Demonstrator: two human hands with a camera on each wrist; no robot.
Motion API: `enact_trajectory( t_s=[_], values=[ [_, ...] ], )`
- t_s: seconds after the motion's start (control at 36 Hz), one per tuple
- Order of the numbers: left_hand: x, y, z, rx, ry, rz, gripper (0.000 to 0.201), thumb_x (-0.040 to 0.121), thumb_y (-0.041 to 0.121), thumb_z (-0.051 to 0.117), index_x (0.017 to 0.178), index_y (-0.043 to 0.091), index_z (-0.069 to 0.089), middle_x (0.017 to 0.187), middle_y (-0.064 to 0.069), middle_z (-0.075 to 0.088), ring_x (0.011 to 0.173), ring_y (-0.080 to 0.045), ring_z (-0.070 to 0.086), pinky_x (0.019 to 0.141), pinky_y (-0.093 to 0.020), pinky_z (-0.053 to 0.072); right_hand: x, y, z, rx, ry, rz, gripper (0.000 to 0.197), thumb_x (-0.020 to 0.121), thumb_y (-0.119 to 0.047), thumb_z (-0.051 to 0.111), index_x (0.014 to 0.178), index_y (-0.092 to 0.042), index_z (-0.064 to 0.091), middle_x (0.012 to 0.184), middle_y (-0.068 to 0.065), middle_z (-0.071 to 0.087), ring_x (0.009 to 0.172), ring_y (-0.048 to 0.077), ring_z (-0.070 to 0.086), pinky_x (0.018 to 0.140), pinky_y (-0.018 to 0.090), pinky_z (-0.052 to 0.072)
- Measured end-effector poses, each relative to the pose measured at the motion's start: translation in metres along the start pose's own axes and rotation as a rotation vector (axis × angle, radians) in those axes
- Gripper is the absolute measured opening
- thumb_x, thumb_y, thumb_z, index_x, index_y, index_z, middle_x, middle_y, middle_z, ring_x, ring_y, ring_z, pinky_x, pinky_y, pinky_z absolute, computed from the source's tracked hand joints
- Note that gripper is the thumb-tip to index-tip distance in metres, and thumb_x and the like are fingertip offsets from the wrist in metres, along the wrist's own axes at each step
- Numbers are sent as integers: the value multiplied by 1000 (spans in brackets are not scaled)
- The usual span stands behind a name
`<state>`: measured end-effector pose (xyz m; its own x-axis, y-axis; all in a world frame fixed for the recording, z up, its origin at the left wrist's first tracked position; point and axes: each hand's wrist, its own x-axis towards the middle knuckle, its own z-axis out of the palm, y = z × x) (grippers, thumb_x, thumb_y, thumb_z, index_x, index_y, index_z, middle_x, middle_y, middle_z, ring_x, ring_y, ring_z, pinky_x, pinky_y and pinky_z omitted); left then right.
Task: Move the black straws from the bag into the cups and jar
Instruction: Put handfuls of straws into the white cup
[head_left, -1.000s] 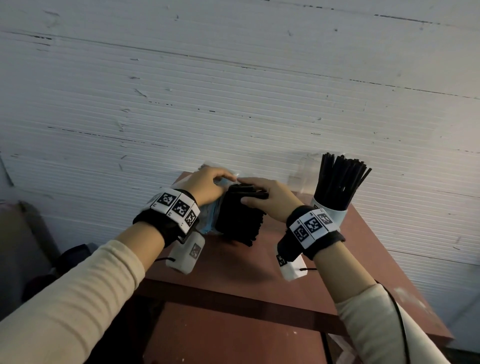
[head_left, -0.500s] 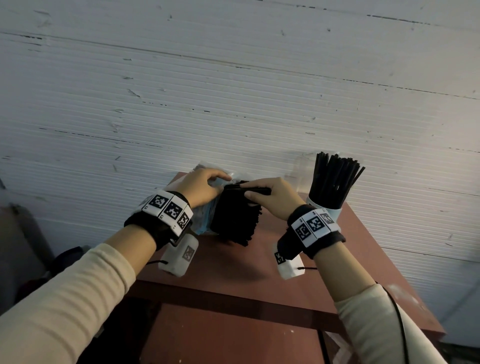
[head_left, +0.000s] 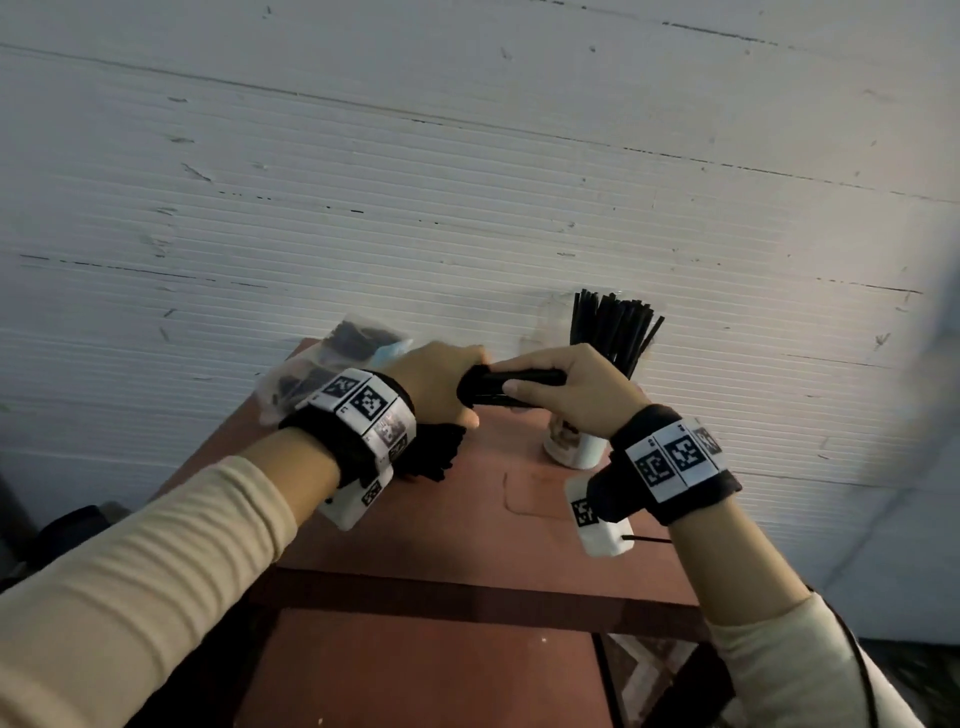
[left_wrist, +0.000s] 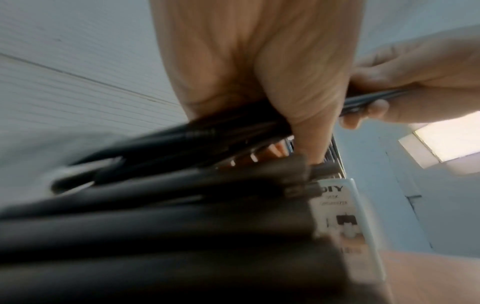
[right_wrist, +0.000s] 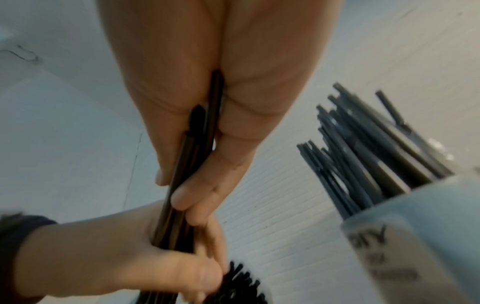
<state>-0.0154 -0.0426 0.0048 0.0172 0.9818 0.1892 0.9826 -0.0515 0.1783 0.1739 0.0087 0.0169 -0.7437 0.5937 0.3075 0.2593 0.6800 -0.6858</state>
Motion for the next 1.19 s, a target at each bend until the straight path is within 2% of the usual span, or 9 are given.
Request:
enact_trajectory(
  t_s=[0.17, 0.31, 0.47, 0.58, 0.75, 0.83, 0.94, 1.06, 1.19],
  values=[
    [9, 14, -1, -148, 112, 74, 37, 89, 47, 62, 63, 23, 50, 60, 6, 53, 62, -16, 55, 58, -26, 36, -22, -19, -30, 28, 85, -60, 34, 88, -22, 68, 122, -23, 65, 107, -2, 70, 86, 15, 71, 81, 23, 56],
    [11, 40, -17, -418, 218, 81, 45, 89, 48, 61, 68, 9, 55, 57, 4, 50, 52, -11, 49, 55, -20, 35, -28, -41, -57, 36, 397, -246, 28, 92, -28, 62, 119, -34, 63, 115, -4, 64, 96, 19, 64, 86, 40, 56],
    [14, 79, -11, -852, 189, 88, 41, 89, 53, 60, 66, 19, 61, 47, 11, 54, 50, -5, 53, 62, -18, 45, -18, -62, -61, -87, 632, -458, 31, 95, -12, 55, 125, -12, 59, 127, 1, 51, 107, 11, 59, 87, 22, 51],
    [18, 91, 18, -1088, 154, 38, 33, 81, 51, 69, 68, 22, 65, 62, 0, 60, 64, -15, 58, 76, -33, 50, -15, -59, -51, -212, 578, -426, 28, 99, -17, 47, 119, -10, 65, 124, 0, 58, 112, 5, 56, 91, 18, 47],
    [15, 90, 57, -1223, 38, -143, 22, 89, 28, 68, 77, 10, 66, 77, -3, 67, 70, -8, 63, 79, -18, 49, -18, -28, -29, -425, 222, -222, 40, 102, -35, 41, 114, -7, 66, 111, 5, 66, 102, 14, 60, 91, 23, 45],
    [15, 86, 63, -1193, 11, -155, 25, 89, 31, 68, 73, 12, 65, 82, -6, 69, 75, -5, 63, 68, -11, 43, -16, -17, -28, -427, 242, -253, 37, 99, -35, 48, 126, -13, 60, 126, 0, 59, 118, 9, 52, 101, 18, 36],
    [16, 85, 66, -1128, -70, -228, 36, 89, 42, 66, 67, 14, 65, 87, -4, 72, 83, -3, 62, 82, -22, 37, -15, -12, -29, -398, 303, -252, 42, 96, -36, 55, 131, -14, 56, 132, 0, 55, 123, 10, 49, 106, 23, 36],
    [18, 87, 63, -1103, -23, -181, 29, 91, 36, 65, 67, 20, 60, 72, 4, 66, 57, 11, 61, 60, -11, 39, -15, -6, -30, -418, 382, -222, 70, 87, -46, 64, 146, -20, 37, 147, 2, 38, 137, 19, 34, 110, 31, 28],
    [18, 89, 62, -1042, -94, -94, 26, 91, 27, 67, 99, 3, 68, 89, -9, 72, 74, -3, 68, 69, -8, 51, -14, 1, -31, -392, 325, -235, 36, 87, -33, 68, 120, -17, 63, 116, -2, 61, 106, 5, 52, 91, 11, 37]
  ],
)
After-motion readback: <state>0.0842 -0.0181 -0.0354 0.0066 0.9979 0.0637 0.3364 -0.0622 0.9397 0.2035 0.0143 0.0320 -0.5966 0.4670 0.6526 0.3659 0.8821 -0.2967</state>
